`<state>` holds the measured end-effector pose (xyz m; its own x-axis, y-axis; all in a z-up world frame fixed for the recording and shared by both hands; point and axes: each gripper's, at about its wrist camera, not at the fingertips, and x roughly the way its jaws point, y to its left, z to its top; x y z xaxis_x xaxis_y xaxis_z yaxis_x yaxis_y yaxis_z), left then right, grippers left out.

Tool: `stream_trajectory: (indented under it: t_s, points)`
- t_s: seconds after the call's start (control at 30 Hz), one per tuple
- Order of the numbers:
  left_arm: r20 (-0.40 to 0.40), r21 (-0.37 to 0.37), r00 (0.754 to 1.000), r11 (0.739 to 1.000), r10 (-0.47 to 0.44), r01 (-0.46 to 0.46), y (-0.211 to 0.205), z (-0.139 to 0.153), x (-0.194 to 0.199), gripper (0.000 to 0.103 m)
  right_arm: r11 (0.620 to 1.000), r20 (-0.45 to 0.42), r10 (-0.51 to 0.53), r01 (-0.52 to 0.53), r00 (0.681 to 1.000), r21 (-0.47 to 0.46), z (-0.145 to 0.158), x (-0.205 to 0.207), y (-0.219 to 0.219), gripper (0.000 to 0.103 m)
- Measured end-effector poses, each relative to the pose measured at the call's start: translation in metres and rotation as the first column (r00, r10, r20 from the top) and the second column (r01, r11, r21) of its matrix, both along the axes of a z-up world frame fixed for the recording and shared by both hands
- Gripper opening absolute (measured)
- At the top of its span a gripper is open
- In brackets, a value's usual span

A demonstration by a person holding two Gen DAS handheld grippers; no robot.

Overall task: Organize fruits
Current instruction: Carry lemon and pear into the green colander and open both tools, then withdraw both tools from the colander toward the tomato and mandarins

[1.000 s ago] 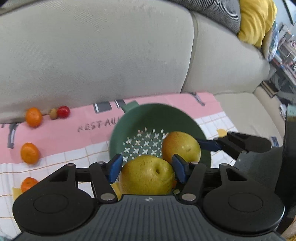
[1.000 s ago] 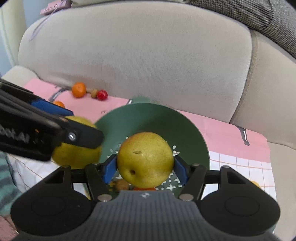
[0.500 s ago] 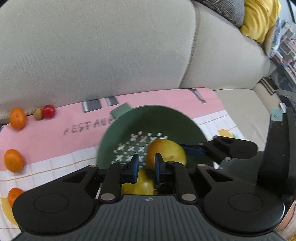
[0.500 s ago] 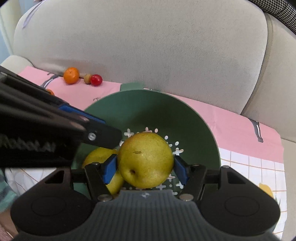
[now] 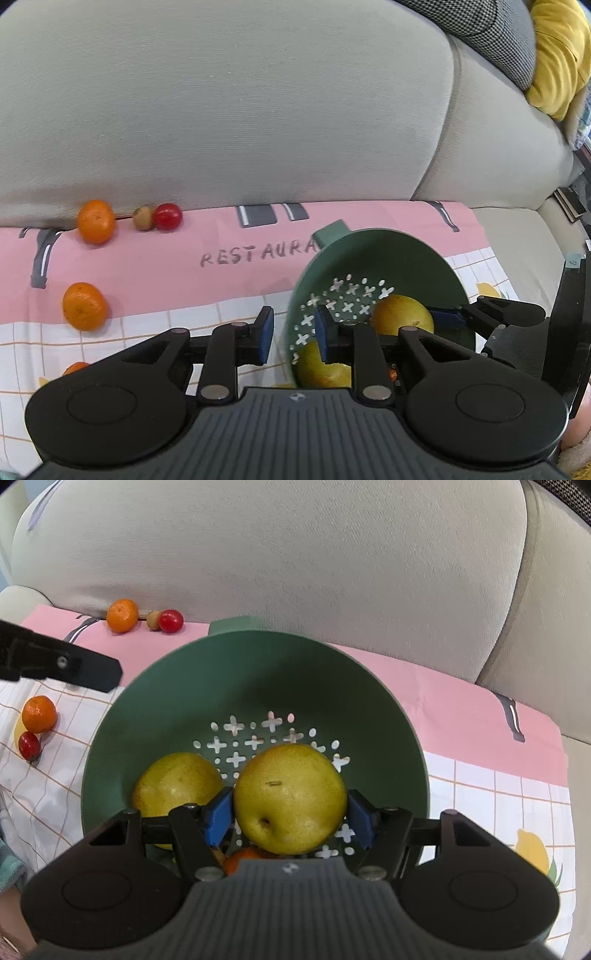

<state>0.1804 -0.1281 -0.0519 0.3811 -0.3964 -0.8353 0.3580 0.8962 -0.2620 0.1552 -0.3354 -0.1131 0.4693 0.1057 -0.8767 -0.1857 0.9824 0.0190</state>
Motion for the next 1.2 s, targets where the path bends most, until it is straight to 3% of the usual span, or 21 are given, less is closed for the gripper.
stream_trajectory:
  t_s: [0.53,0.9,1.2]
  points:
    - [0.003,0.075,1.0,0.997,0.018,-0.018,0.018,-0.004,-0.012,0.035,0.998,-0.011,0.009,-0.01,1.0,-0.064,-0.009,0.006,0.012,0.063]
    - [0.031,0.092,0.999,0.995,0.025,-0.028,0.032,0.012,-0.028,0.04,0.999,0.087,-0.04,0.043,0.995,-0.033,0.026,-0.008,0.02,0.073]
    - [0.083,0.118,0.996,0.992,0.037,-0.047,0.051,0.028,-0.05,0.043,0.994,0.182,-0.089,0.077,0.979,0.073,0.054,-0.041,0.057,0.075]
